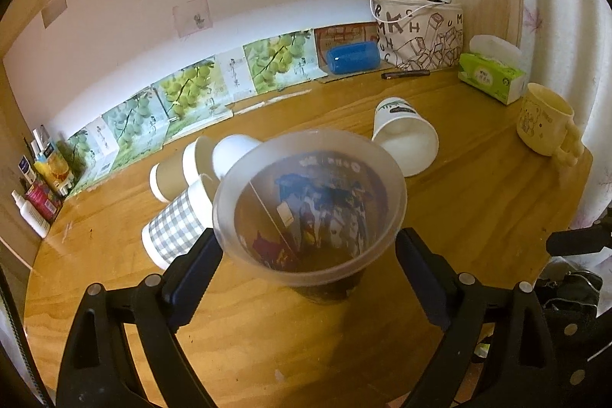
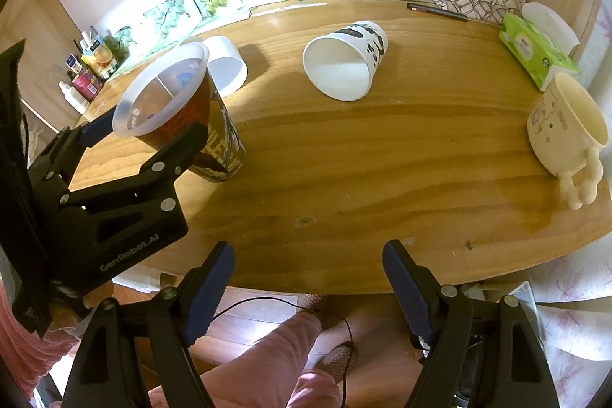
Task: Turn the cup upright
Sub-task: 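Lower the cup upright onto the desk and open the left gripper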
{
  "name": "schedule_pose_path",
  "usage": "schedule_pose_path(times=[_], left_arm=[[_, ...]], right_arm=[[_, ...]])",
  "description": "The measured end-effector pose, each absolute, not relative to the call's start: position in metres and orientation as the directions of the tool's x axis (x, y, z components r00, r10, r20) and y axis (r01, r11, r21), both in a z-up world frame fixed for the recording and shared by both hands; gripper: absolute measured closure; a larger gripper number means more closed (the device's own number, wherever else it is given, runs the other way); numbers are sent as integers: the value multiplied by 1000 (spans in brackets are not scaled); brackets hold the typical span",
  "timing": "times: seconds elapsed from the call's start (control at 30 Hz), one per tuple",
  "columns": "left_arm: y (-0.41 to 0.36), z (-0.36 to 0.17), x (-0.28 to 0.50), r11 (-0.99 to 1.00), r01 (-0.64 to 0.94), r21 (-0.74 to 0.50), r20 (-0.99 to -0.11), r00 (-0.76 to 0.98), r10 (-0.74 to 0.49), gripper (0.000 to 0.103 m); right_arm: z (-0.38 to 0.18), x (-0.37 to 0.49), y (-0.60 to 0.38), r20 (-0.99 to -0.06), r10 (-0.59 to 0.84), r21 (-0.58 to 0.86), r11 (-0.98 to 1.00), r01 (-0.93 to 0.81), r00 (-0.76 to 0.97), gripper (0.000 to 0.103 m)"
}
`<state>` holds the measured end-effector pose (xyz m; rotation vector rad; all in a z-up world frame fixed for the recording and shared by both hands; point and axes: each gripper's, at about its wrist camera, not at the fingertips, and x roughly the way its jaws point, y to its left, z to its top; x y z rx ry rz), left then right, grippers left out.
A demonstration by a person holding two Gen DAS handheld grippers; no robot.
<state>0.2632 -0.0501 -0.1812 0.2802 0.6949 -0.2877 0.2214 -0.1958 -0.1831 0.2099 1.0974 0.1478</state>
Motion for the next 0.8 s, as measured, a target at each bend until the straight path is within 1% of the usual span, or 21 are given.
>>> schedule_pose_path(times=[0.07,0.43,0.67,0.8], left_arm=[[-51,-181,260,923,349,162,-663,731,-160,6],[-49,-181,238,936,309,172,-687,718,-111,6],[-40,-177,211,960,240,142,-708,702,-71,6],[-32,-174,188,975,179,132,-730,683,-26,6]], right_arm=[[-183,220,-196,-865,223,240,971,-19,450,23],[-176,201,-202,-846,244,261,965,-29,474,23],[-168,176,-207,-825,250,268,963,-39,507,23],[-164,157,-210,-807,260,278,959,-46,531,23]])
